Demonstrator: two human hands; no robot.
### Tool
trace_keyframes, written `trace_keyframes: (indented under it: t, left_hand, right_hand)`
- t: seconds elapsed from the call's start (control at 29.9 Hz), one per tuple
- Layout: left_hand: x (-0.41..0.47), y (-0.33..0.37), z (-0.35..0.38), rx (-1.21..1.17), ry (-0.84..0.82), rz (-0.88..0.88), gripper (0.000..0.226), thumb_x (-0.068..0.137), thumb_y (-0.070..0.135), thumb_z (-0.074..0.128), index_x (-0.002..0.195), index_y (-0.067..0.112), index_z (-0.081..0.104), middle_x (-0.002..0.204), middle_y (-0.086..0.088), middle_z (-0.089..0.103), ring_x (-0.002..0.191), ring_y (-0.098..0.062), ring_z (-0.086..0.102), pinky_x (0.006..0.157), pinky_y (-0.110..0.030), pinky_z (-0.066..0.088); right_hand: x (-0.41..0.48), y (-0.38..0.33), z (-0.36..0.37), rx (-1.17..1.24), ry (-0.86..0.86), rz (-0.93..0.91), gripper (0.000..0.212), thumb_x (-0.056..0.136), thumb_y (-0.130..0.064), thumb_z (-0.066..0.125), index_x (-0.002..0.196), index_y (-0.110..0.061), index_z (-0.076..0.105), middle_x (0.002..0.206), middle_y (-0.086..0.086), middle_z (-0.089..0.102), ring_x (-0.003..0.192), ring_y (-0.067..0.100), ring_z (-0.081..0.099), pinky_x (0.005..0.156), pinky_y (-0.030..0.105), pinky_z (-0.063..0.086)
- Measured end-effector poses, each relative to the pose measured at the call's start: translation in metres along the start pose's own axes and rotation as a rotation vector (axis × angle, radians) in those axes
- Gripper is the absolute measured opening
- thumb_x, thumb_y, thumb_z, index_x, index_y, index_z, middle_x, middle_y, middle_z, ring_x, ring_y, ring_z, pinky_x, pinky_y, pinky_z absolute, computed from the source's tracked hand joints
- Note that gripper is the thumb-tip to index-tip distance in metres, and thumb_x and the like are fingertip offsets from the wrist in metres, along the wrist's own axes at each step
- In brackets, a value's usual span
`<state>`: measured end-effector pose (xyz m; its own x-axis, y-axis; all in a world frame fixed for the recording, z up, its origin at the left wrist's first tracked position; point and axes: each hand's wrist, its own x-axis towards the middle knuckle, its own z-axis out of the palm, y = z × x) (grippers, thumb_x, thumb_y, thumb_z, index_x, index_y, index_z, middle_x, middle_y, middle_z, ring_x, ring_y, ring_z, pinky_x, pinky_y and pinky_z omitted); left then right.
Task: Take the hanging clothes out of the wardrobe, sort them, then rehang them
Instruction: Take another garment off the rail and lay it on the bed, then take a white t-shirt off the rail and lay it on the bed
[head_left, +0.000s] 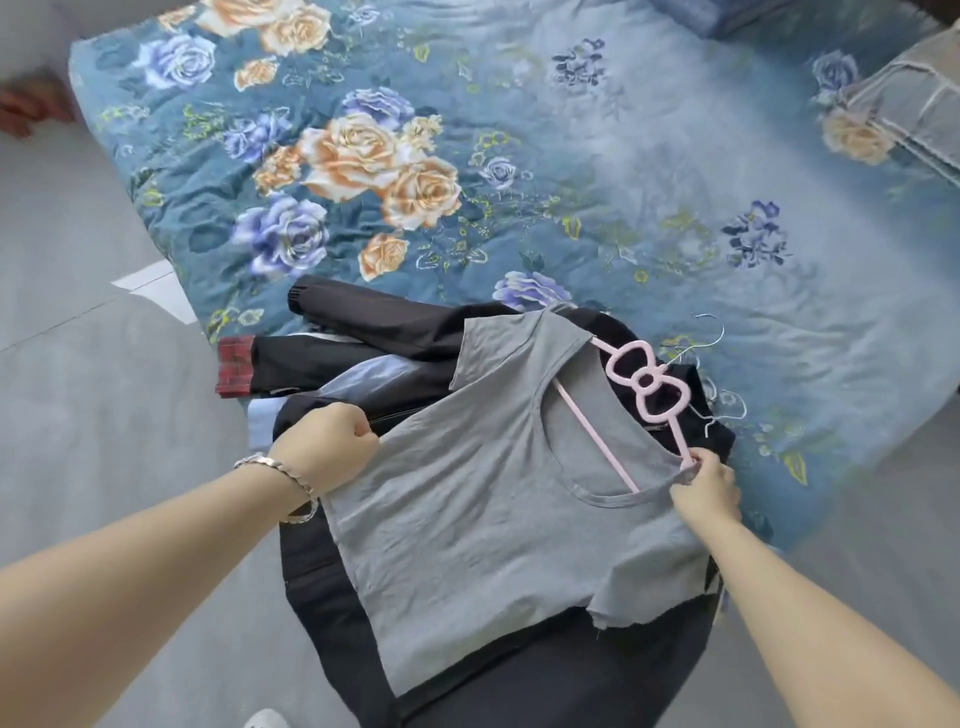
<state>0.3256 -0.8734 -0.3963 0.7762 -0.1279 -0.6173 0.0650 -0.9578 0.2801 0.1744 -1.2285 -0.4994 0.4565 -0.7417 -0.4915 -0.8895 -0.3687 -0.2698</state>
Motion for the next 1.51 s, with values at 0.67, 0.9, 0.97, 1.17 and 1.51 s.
trace_keyframes:
  t: [0.67, 0.9, 0.97, 1.17, 1.51]
  left_hand:
    - [-0.126, -0.243, -0.12, -0.075, 0.391, -0.27, 0.019, 0.088, 0.023, 0.045, 0.091, 0.017, 0.063, 0.094, 0.0, 0.064, 0.085, -0.023, 0.058, 0.063, -0.025, 0.038]
    - [-0.249, -0.409, -0.188, -0.135, 0.503, -0.464, 0.012, 0.09, 0.027, 0.044, 0.089, 0.022, 0.056, 0.104, -0.003, 0.063, 0.101, -0.024, 0.06, 0.072, -0.024, 0.038]
    - [-0.298, -0.467, -0.201, -0.156, 0.561, -0.554, 0.011, 0.09, 0.026, 0.042, 0.086, 0.022, 0.052, 0.105, -0.004, 0.063, 0.102, -0.024, 0.059, 0.072, -0.024, 0.037]
    - [-0.425, -0.586, -0.22, -0.284, 0.714, -0.842, 0.016, 0.089, 0.023, 0.043, 0.077, 0.019, 0.053, 0.102, -0.007, 0.065, 0.102, -0.025, 0.061, 0.074, -0.024, 0.04]
    - [-0.601, -0.704, -0.226, -0.507, 0.997, -1.384, 0.018, 0.088, 0.019, 0.044, 0.09, 0.012, 0.06, 0.09, -0.004, 0.062, 0.084, -0.025, 0.058, 0.07, -0.024, 0.04]
  right_hand:
    - [-0.33, -0.363, 0.068, -0.629, -0.639, -1.09, 0.027, 0.09, -0.008, 0.043, 0.108, -0.008, 0.062, 0.12, 0.01, 0.062, 0.103, 0.026, 0.057, 0.079, 0.024, 0.046]
    - [-0.553, -0.461, 0.119, -0.883, -0.496, -1.51, 0.038, 0.092, -0.01, 0.04, 0.127, -0.011, 0.055, 0.126, 0.013, 0.057, 0.118, 0.03, 0.054, 0.094, 0.03, 0.044]
    - [-0.63, -0.481, 0.14, -0.947, -0.5, -1.606, 0.037, 0.094, -0.011, 0.038, 0.127, -0.01, 0.055, 0.114, 0.011, 0.059, 0.112, 0.028, 0.054, 0.089, 0.028, 0.042]
    - [-0.825, -0.512, 0.19, -1.07, -0.537, -1.937, 0.036, 0.094, -0.008, 0.04, 0.127, -0.002, 0.054, 0.13, 0.017, 0.054, 0.119, 0.032, 0.052, 0.095, 0.033, 0.043]
    - [-1.105, -0.513, 0.245, -1.063, -0.692, -2.562, 0.034, 0.091, -0.014, 0.046, 0.122, -0.01, 0.06, 0.099, 0.002, 0.051, 0.115, 0.026, 0.057, 0.092, 0.031, 0.046]
